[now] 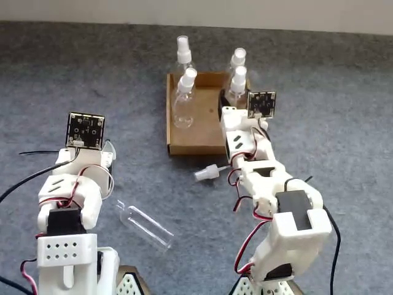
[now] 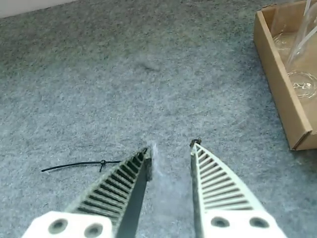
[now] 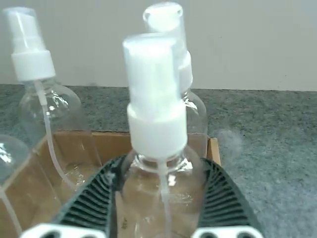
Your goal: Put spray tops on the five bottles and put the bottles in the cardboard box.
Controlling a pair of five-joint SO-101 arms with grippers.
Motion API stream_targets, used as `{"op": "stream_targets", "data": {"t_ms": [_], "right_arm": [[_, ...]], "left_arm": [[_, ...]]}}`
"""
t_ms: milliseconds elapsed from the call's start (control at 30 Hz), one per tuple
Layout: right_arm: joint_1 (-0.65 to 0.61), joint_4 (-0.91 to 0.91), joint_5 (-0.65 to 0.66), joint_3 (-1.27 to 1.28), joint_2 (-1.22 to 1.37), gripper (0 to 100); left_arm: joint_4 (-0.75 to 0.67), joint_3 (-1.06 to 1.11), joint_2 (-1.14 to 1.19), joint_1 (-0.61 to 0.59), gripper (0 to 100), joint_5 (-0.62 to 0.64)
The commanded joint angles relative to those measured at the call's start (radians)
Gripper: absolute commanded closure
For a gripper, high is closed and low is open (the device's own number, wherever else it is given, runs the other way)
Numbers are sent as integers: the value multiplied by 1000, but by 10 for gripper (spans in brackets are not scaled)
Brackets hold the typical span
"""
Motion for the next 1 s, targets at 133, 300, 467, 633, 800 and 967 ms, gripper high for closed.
{"op": "stream_targets", "data": {"t_ms": [133,300,467,633,800,967], "right_arm": [[5,-16,2,-45,-7,824],[5,-16,2,-45,-8,824],[5,-13,2,-45,-8,766],[5,-13,2,-45,-8,707],[5,-13,2,-45,-12,707],[7,62,2,-45,-96,707]], "left_arm": [[-25,21,-15,-10,870,-6],[-51,35,-15,-13,870,-8],[-49,35,-15,-12,870,-8],[-49,36,-15,-12,870,-8],[-49,36,-15,-12,870,-8],[-49,36,-15,-10,870,-8]]}}
